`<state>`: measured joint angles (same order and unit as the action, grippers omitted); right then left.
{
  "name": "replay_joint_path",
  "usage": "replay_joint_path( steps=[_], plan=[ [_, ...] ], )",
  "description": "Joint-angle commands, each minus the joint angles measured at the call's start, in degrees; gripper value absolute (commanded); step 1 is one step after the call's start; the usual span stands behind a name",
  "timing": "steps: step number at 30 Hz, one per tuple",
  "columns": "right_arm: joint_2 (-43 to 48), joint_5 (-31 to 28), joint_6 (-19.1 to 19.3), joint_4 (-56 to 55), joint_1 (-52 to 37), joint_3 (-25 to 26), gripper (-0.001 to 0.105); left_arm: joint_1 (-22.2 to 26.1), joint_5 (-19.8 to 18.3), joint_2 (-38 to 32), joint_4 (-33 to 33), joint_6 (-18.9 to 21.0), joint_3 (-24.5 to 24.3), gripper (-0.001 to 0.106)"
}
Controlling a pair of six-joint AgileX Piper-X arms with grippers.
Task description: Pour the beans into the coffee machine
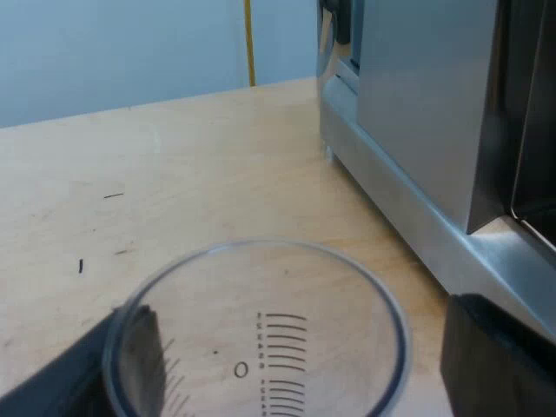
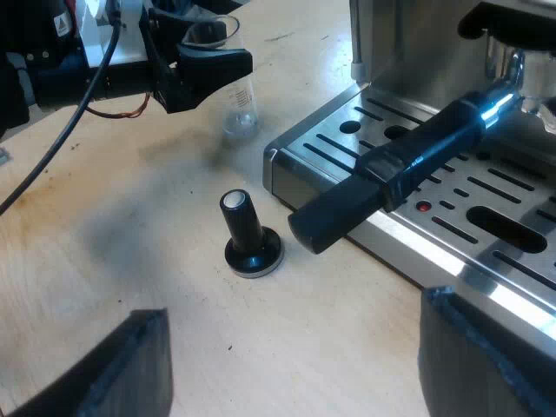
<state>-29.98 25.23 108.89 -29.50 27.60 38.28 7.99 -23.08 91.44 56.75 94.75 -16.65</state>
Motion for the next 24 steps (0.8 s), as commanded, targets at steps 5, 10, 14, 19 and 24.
replay_joint_path(
  steps=[5, 10, 14, 19, 24],
  plan=[
    [0.34, 0.25, 0.2, 0.14, 0.2, 0.15, 0.062, -0.29, 0.32, -0.17, -2.62, 0.98, -0.4, 0.079],
    [0.34, 0.28, 0.2, 0.14, 0.2, 0.15, 0.062, -0.29, 0.32, -0.17, -5.01, 0.98, -0.4, 0.079],
    [0.34, 0.28, 0.2, 0.14, 0.2, 0.15, 0.062, -0.29, 0.56, -0.17, -2.43, 0.98, -0.4, 0.079],
    [0.34, 0.28, 0.2, 0.14, 0.2, 0.15, 0.062, 0.05, 0.84, -0.31, 0.95, 1.64, -0.4, 0.079],
    [0.34, 0.28, 0.2, 0.14, 0.2, 0.15, 0.062, 0.02, 3.31, -0.86, 1.05, 1.93, -0.29, 0.079]
  ],
)
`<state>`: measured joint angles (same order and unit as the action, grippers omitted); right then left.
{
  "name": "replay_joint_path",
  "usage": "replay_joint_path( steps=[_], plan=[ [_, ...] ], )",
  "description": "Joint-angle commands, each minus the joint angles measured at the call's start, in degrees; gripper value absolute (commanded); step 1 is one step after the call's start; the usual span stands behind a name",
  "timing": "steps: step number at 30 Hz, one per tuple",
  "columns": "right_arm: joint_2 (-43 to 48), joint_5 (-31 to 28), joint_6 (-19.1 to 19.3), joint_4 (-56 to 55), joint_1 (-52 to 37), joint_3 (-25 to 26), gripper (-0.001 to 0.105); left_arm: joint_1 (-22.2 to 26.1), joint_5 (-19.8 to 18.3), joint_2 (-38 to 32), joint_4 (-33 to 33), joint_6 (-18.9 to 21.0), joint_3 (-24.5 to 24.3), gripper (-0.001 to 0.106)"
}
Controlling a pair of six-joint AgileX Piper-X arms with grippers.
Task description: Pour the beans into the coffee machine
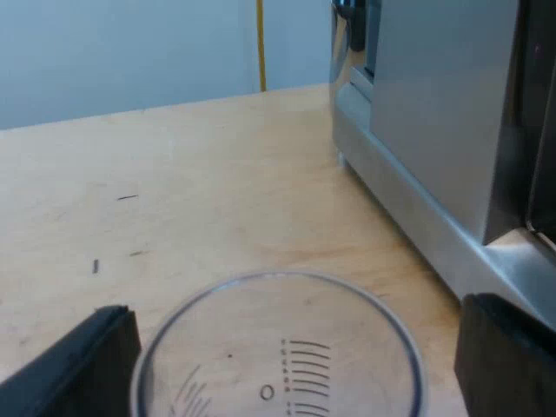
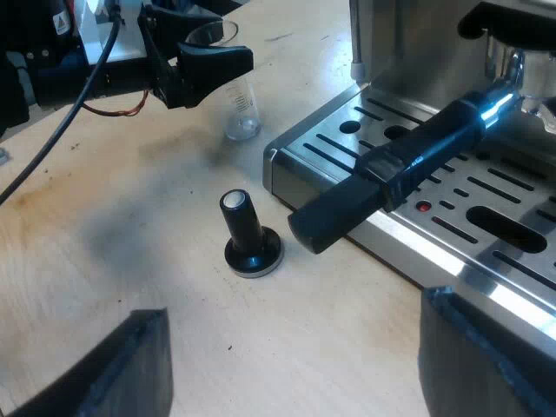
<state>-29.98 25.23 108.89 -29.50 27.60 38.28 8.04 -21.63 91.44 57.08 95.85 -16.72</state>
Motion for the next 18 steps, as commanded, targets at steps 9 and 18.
replay_joint_path(
  steps=[9, 18],
  plan=[
    [0.34, 0.28, 0.2, 0.14, 0.2, 0.15, 0.062, -0.03, 2.71, -7.61, 0.58, 0.84, -0.12, 0.079],
    [0.34, 0.28, -1.31, 0.14, 0.2, 0.15, 0.062, -0.03, 1.34, -14.26, -2.03, 6.03, -0.27, 0.079]
  ],
)
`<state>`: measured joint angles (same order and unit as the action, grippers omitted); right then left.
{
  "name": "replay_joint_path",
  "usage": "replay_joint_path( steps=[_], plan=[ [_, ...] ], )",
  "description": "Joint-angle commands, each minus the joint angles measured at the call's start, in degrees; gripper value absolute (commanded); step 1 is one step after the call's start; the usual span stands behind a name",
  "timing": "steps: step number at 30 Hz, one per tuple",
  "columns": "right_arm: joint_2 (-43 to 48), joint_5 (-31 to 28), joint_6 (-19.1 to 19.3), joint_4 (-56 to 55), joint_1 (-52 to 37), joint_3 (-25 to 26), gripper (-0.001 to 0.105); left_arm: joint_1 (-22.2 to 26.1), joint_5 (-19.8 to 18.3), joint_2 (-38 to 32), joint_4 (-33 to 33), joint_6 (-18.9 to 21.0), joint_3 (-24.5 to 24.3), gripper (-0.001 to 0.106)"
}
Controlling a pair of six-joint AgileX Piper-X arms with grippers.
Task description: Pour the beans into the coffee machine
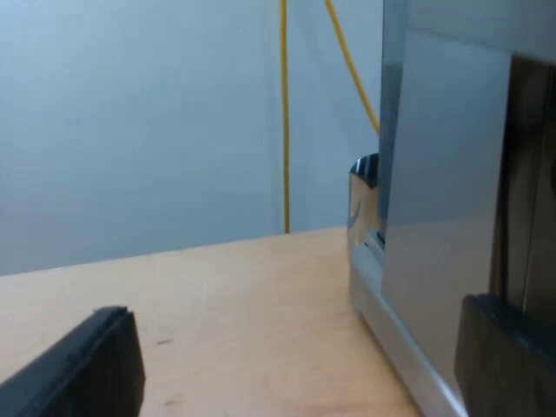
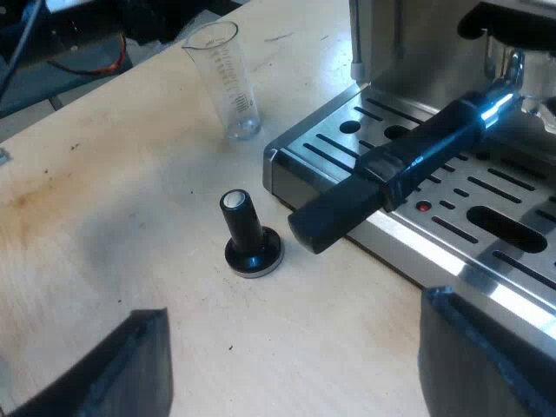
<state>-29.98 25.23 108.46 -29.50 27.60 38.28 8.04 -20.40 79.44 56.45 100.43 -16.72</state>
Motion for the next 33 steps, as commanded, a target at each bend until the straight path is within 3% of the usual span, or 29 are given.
replay_joint_path(
  steps=[1, 4, 10, 17, 23, 28, 33],
  plan=[
    [0.34, 0.28, -1.79, 0.14, 0.2, 0.15, 0.062, -0.03, 0.2, -3.64, -3.12, 1.45, -0.33, 0.079],
    [0.34, -0.43, -2.97, 0.14, 0.2, 0.15, 0.062, -0.03, 0.41, -8.68, -6.8, 1.24, -0.31, 0.079],
    [-0.1, -7.51, -5.2, 1.97, 0.2, 0.26, 0.062, -0.03, 0.41, -19.8, -17.04, 1.1, -1.54, 0.079],
    [-5.32, -12.6, -5.82, 6.44, -1.18, 1.96, 0.062, -0.21, 1.23, -29.32, -33.95, 0.64, -8.99, 0.079],
    [-12.71, -12.6, -5.82, 7.9, -5.15, 6.41, 0.062, -0.21, 1.34, -30.62, -45.53, -0.42, -17.61, 0.079],
    [-17.22, -12.6, -5.58, 7.9, -10.15, 10.33, 0.062, -0.21, 1.34, -30.62, -49.36, -0.42, -21.32, 0.079],
    [-19.19, -12.6, -5.2, 7.9, -16.0, 12.36, 0.062, -0.21, 1.34, -32.08, -49.57, -0.42, -21.77, 0.077]
  ],
)
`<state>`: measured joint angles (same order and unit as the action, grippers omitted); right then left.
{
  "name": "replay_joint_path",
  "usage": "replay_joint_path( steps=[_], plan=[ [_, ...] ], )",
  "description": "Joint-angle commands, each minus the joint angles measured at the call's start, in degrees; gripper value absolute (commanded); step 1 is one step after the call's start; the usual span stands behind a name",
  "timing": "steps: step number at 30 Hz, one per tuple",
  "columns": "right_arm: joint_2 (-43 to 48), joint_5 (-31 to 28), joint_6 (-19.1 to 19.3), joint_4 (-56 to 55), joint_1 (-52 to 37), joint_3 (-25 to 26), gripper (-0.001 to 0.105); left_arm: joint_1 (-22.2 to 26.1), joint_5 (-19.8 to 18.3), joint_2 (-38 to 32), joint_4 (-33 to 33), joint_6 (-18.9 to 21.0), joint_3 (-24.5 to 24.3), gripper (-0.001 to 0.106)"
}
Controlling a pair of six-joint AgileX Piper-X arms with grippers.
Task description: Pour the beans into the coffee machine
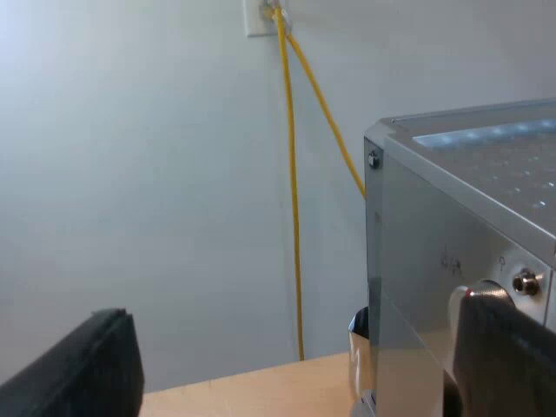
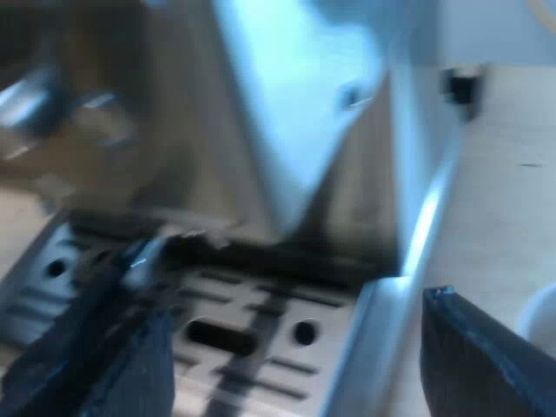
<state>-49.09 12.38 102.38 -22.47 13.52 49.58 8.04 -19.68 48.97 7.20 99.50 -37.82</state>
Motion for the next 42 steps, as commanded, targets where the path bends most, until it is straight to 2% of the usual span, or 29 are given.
replay_joint_path(
  steps=[1, 2, 3, 8, 13, 18, 27, 32, 42],
  plan=[
    [-0.12, 0.25, 1.32, 0.87, -4.16, 1.23, 0.062, -0.21, 0.63, -1.94, -0.63, 0.51, -0.66, 0.076],
    [-0.11, 0.25, 1.98, 0.87, -6.21, 1.2, 0.062, -0.21, 0.63, -3.09, -2.46, 0.51, -0.66, 0.07],
    [-0.11, 0.25, 2.0, 0.87, -7.29, 1.2, 0.062, -0.21, 0.63, -3.6, -3.14, 0.51, -0.66, 0.069],
    [-0.11, 0.41, 1.98, 0.62, -16.25, 1.55, 0.062, -0.21, 0.63, -6.6, -8.68, 0.51, -0.66, 0.069],
    [1.92, 0.56, 5.92, -0.99, -20.54, 1.58, 0.062, -0.21, 2.02, -9.07, -10.49, 0.51, -0.66, 0.069],
    [5.88, 0.25, 8.07, -3.21, -20.66, 1.58, 0.062, -0.21, 3.33, -12.61, -12.45, 0.51, -0.66, 0.069],
    [14.56, 0.25, 8.37, -9.62, -19.59, 1.58, 0.062, -0.21, 3.17, -23.77, -26.9, 0.37, -0.66, 0.069],
    [19.42, 0.25, 9.9, -13.97, -16.94, 1.58, 0.062, -0.21, 3.28, -30.41, -33.69, -2.15, -0.66, 0.069],
    [28.63, 0.25, 9.64, -19.37, -16.4, 1.58, 0.062, -0.21, 3.31, -40.54, -39.4, -1.99, -0.66, 0.069]
  ],
)
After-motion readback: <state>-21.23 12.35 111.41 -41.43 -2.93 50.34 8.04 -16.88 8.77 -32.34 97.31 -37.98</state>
